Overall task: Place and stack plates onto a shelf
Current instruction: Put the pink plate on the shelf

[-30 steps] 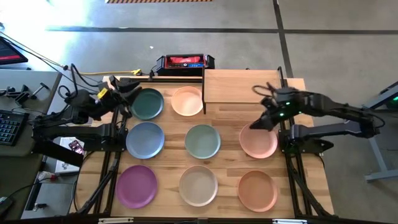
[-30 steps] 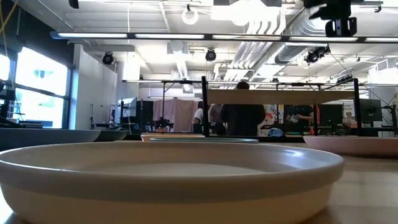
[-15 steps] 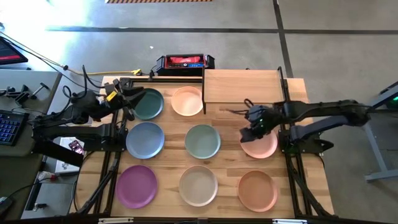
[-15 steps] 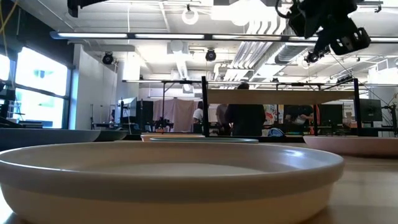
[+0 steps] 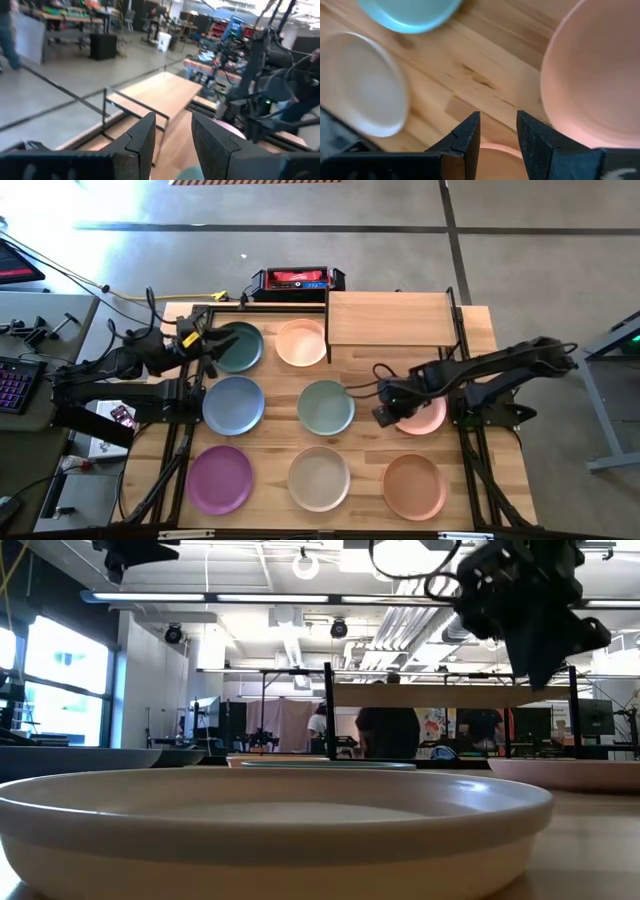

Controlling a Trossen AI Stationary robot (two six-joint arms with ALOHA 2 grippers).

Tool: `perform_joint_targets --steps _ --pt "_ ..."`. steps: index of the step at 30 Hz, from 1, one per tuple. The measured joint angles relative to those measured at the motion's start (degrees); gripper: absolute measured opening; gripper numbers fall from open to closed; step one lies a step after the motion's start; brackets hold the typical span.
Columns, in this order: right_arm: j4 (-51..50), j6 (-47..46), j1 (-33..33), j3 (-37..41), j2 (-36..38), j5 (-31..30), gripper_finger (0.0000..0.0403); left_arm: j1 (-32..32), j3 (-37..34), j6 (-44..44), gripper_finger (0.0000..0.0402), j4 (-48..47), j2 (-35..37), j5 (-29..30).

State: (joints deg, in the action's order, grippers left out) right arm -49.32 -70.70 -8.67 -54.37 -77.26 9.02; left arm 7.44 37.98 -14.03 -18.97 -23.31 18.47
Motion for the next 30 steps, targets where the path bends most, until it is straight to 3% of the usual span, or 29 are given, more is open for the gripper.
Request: perform_joint_targets --steps 8,30 --pt "-1.0 -0.9 -1.1 0.0 -6.1 -5.9 0.0110 0.0 0.0 -2.5 0.0117 -3.5 0.0 -3.1" --pt "-1.6 0.2 -1.2 0.0 -17.8 -7.5 0.0110 0.0 0.0 -2.3 0.0117 -4.0 0.0 -3.1"
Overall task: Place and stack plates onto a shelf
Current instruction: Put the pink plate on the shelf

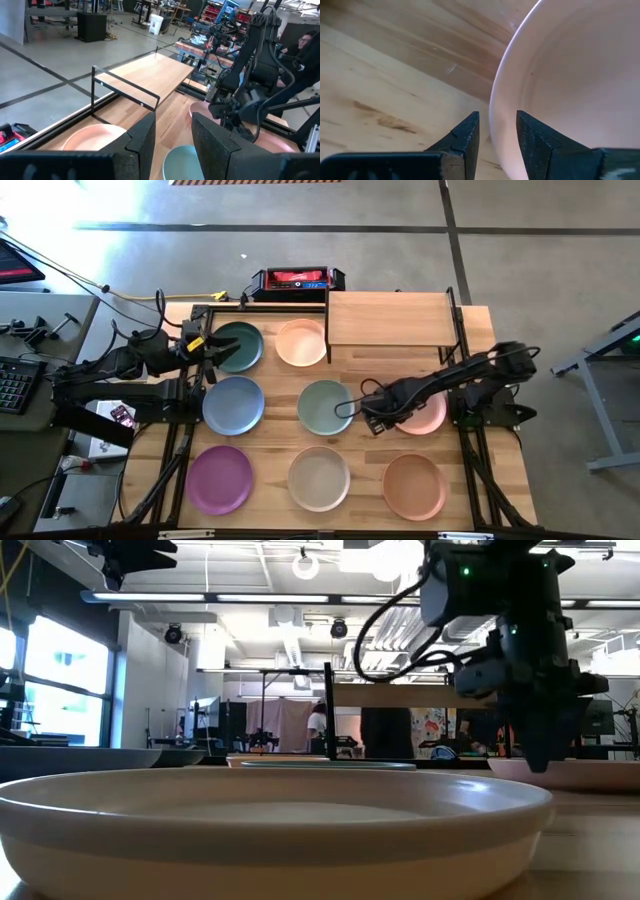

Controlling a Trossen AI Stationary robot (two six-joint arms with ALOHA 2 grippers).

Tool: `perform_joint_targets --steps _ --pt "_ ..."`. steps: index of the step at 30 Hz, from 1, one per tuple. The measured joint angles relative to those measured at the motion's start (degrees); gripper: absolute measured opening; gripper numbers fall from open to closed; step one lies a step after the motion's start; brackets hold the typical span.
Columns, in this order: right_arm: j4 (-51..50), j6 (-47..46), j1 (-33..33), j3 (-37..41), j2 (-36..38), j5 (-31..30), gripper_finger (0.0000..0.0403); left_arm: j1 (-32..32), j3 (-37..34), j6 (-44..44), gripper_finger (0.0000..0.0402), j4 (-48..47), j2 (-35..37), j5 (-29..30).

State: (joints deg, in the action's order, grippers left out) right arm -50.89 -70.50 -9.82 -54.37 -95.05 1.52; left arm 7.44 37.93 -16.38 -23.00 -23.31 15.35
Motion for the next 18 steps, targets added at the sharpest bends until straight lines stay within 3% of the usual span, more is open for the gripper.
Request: perform_joint_targets --steps 8,15,18 --pt "0.1 0.0 0.0 0.0 -1.9 -0.2 0.0105 0.0 0.0 0.0 0.0117 0.0 0.0 0.0" --pt "-0.1 0.0 0.0 0.0 -1.9 0.2 0.0013 0.0 0.0 0.1 0.0117 0.0 0.0 0.2" --pt "-0.5 -0.1 0.0 0.0 -1.9 0.5 0.0014 0.0 0.0 0.1 0.0117 0.0 0.0 0.2"
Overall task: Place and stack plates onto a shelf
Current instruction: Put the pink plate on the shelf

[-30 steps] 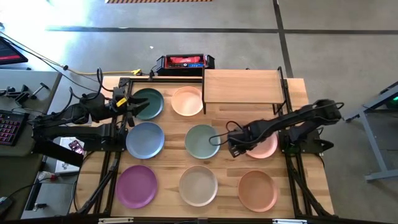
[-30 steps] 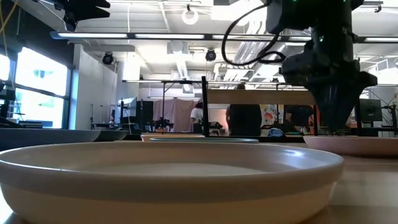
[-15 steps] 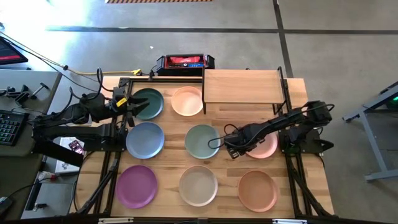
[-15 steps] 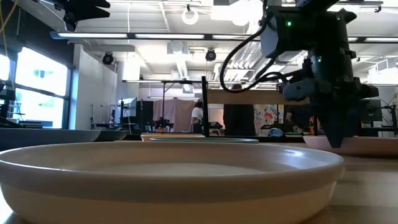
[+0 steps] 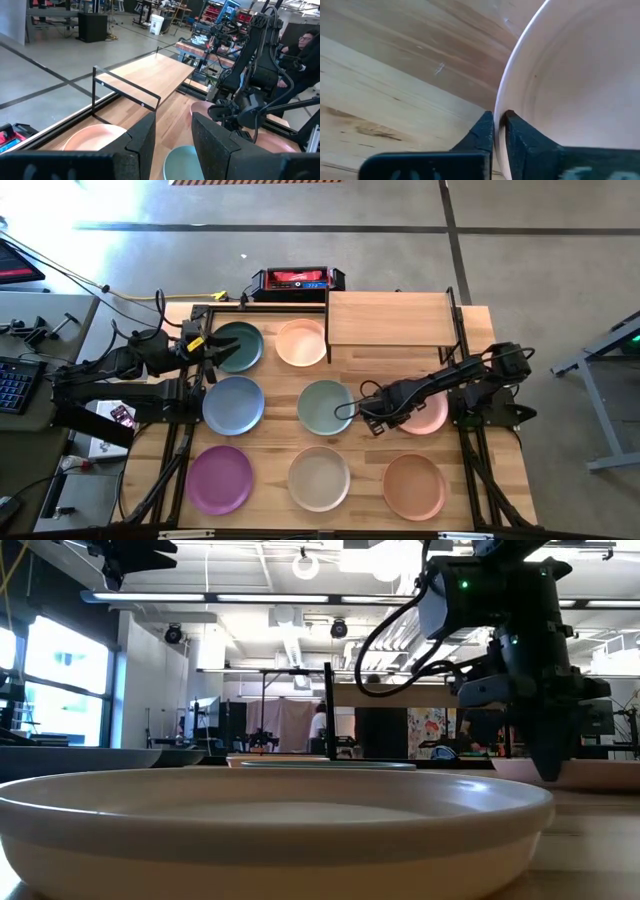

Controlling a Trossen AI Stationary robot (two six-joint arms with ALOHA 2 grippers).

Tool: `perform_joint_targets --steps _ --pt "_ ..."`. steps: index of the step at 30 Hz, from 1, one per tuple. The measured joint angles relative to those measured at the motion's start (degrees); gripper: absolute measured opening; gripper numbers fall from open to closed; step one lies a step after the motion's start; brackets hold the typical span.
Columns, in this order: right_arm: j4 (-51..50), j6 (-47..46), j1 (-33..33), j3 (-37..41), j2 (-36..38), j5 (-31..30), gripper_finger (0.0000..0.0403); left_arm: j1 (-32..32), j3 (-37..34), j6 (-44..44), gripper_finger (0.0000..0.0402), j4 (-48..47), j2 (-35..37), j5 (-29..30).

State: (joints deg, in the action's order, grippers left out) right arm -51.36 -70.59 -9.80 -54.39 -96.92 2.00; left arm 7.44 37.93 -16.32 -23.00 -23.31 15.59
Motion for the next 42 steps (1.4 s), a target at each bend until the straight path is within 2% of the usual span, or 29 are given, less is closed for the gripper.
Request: perform_joint_targets --steps 9,19,28,42 --pt "-1.7 0.0 -0.1 -1.3 1.6 2.9 0.0004 0.0 0.0 0.0 0.0117 0.0 0.0 0.0" --pt "-6.6 4.7 -0.2 -12.0 1.7 1.4 0.0000 0.0 0.0 0.0 0.0117 0.0 0.0 0.0" --pt "-13.8 5.0 -1.2 -20.1 1.7 0.2 0.0001 0.0 0.0 0.0 0.0117 0.0 0.0 0.0" --pt "-20.1 5.1 -4.1 -28.4 1.7 -1.4 0.0000 0.0 0.0 0.0 0.0117 0.0 0.0 0.0"
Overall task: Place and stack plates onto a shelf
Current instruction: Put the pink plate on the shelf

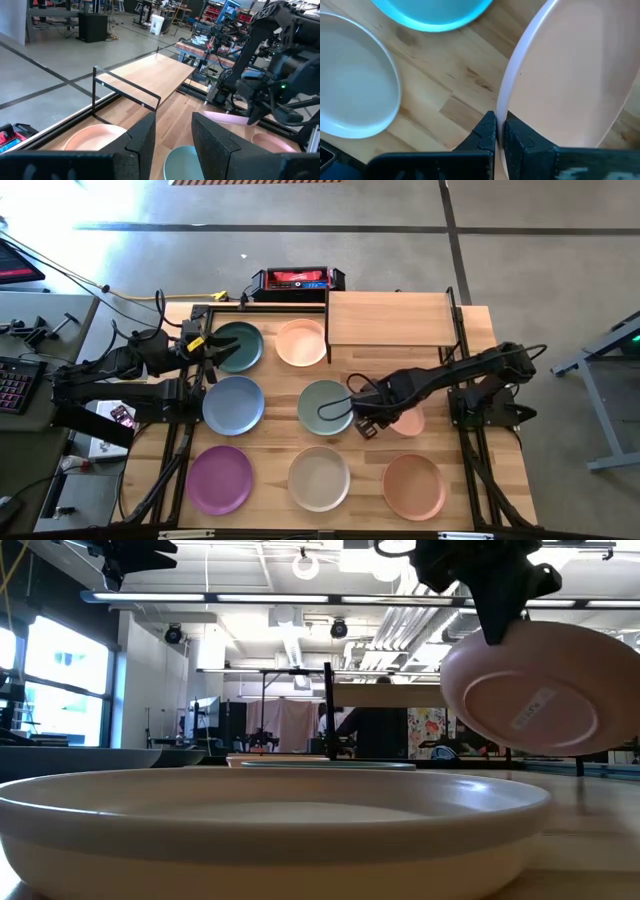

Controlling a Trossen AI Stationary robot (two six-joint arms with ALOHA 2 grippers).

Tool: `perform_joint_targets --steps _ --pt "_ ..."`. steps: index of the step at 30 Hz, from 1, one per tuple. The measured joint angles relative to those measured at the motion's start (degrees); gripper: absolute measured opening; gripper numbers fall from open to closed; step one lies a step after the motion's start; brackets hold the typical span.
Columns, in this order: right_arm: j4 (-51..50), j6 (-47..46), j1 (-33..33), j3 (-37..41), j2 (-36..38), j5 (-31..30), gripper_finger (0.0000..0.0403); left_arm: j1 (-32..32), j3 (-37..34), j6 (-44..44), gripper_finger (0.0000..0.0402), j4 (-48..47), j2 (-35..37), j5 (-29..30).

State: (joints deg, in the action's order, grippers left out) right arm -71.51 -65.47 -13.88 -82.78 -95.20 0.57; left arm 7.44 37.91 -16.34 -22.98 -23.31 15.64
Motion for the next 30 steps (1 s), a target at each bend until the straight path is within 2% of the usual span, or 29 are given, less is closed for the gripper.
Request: perform_joint_targets --steps 14,25,30 --pt "-6.0 2.9 -1.2 -6.7 0.0 -0.5 0.0000 0.0 0.0 0.0 0.0117 0.0 0.0 0.2" --pt "-18.9 5.6 -0.9 -16.5 0.0 -8.4 0.0000 0.0 0.0 0.0 0.0117 0.0 0.0 1.1" --pt "-18.4 12.8 0.6 -19.5 0.1 -12.8 0.0000 0.0 0.0 0.0 0.0117 0.0 0.0 3.6"
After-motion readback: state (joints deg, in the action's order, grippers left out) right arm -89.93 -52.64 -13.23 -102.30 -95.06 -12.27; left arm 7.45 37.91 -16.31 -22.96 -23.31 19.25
